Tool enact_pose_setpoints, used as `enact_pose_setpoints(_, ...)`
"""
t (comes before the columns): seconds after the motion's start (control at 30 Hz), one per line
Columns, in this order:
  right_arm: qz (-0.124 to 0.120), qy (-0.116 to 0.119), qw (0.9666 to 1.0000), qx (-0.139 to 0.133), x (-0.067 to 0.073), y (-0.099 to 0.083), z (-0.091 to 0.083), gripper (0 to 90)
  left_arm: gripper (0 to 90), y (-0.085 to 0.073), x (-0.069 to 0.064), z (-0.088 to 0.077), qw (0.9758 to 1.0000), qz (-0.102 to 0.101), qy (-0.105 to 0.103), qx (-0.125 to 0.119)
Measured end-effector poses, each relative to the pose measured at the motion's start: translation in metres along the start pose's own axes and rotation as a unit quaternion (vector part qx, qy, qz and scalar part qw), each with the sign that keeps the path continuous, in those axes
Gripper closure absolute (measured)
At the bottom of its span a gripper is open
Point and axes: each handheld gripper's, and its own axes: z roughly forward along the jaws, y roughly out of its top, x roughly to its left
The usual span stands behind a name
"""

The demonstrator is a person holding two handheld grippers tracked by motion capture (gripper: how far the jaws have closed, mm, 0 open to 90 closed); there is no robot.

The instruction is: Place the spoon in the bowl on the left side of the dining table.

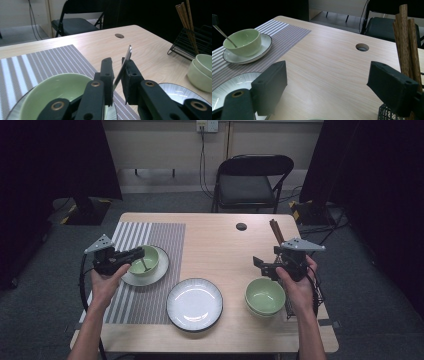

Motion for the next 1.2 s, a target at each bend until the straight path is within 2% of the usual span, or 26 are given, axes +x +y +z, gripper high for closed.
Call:
enact_pose_setpoints(0.2,0.001,0.001,1.0000,0.002,0.000,0.000,0.001,15.4,81.5,0.000,0.007,-0.012,0.9999,0.006,0.009,-0.009)
enact_pose_setpoints(0.4,0.002,0.001,1.0000,0.001,0.000,0.000,0.000,15.4,83.2,-0.002,0.015,-0.020,0.9998,0.001,0.018,-0.012)
enact_pose_setpoints(0.5,0.001,0.001,1.0000,0.002,-0.001,0.000,0.000,15.4,83.2,-0.004,0.018,-0.022,0.9997,-0.008,0.018,-0.015)
enact_pose_setpoints(0.63,0.002,0.000,1.0000,0.006,0.000,0.000,0.002,15.4,87.2,-0.007,0.020,-0.023,0.9997,-0.002,0.020,-0.017)
enact_pose_setpoints(0.67,0.000,0.001,1.0000,0.006,0.001,0.000,0.002,15.4,86.7,-0.007,0.021,-0.024,0.9995,0.000,0.027,-0.016)
enact_pose_setpoints(0.77,0.000,0.002,1.0000,0.007,0.001,0.001,0.002,15.4,85.7,-0.007,0.024,-0.026,0.9994,-0.013,0.026,-0.018)
enact_pose_setpoints(0.87,0.000,0.002,1.0000,0.005,0.001,0.001,0.001,15.4,83.6,-0.007,0.027,-0.028,0.9994,-0.010,0.026,-0.018)
enact_pose_setpoints(0.9,0.001,0.002,1.0000,0.005,0.001,0.001,0.001,15.4,82.5,-0.008,0.027,-0.028,0.9993,-0.016,0.028,-0.020)
enact_pose_setpoints(0.97,0.001,0.001,1.0000,0.005,0.001,0.001,0.001,15.4,81.5,-0.008,0.029,-0.030,0.9991,-0.014,0.033,-0.021)
enact_pose_setpoints(1.0,0.001,0.002,1.0000,0.005,0.001,0.001,0.001,15.4,80.3,-0.008,0.028,-0.030,0.9988,-0.017,0.041,-0.021)
enact_pose_setpoints(1.07,0.000,0.002,1.0000,0.005,0.001,0.001,0.001,15.4,78.7,-0.007,0.027,-0.031,0.9987,-0.017,0.040,-0.027)
enact_pose_setpoints(1.13,0.000,0.002,1.0000,0.005,0.001,0.001,0.001,15.4,76.9,-0.005,0.025,-0.031,0.9985,-0.010,0.050,-0.021)
enact_pose_setpoints(1.2,0.000,0.002,1.0000,0.004,0.001,0.001,0.001,15.4,76.1,-0.003,0.024,-0.032,0.9985,-0.011,0.048,-0.025)
